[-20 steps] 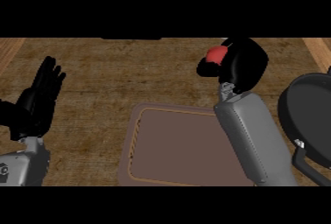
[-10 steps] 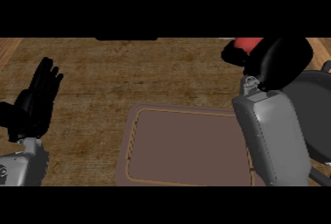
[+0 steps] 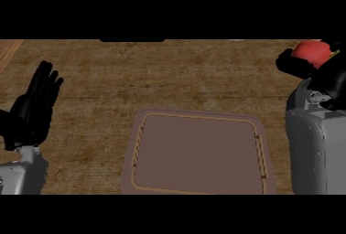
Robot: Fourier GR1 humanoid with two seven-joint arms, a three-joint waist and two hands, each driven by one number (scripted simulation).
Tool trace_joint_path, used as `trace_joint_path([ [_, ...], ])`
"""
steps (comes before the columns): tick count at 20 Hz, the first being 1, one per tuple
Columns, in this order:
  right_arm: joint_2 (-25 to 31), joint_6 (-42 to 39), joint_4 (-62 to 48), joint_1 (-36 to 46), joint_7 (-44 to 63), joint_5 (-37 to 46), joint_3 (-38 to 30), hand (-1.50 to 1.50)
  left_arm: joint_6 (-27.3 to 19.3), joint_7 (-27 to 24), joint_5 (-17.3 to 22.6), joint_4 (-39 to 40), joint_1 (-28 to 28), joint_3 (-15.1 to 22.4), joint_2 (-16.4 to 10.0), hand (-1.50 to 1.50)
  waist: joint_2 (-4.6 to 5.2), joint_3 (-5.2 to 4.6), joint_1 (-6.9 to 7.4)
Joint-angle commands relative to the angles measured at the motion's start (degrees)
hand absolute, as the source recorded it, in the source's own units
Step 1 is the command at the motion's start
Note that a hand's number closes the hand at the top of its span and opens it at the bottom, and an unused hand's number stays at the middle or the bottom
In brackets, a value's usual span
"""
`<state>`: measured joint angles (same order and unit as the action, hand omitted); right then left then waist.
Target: Pick the bell pepper from the tray and place it in the pot
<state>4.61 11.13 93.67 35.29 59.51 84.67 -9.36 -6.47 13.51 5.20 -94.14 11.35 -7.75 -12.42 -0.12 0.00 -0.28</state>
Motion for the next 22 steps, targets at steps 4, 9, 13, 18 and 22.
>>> trace_joint_path([
  [4,5.57,5.36,-3.98,-4.82,-4.18,-3.59,-6.64,1.50,0.49,0.93,-0.20,-1.25,-0.35,-0.05,-0.28,0.00,0.14,0.01,0.44],
  [9,12.93,-1.16,-9.72,-9.60,-4.94,2.16,-9.49,1.50,-0.84,2.50,-0.82,-2.78,0.32,0.65,0.36,0.00,0.11,0.01,0.27],
  [13,13.32,8.28,-16.44,-12.40,-7.61,0.27,-11.28,1.50,0.64,-3.76,-0.84,1.32,-1.71,0.79,2.09,0.00,0.19,0.01,0.37],
  [18,14.51,14.05,-24.25,-13.87,-13.45,-8.32,-15.49,1.50,-1.61,-0.22,-2.45,2.66,2.89,1.11,2.30,0.00,0.20,0.05,0.25],
  [22,14.99,17.81,-33.36,-8.97,-16.13,-17.57,-21.42,-1.50,0.45,-1.55,-0.75,2.13,1.12,0.32,1.71,0.00,0.40,0.11,1.00],
])
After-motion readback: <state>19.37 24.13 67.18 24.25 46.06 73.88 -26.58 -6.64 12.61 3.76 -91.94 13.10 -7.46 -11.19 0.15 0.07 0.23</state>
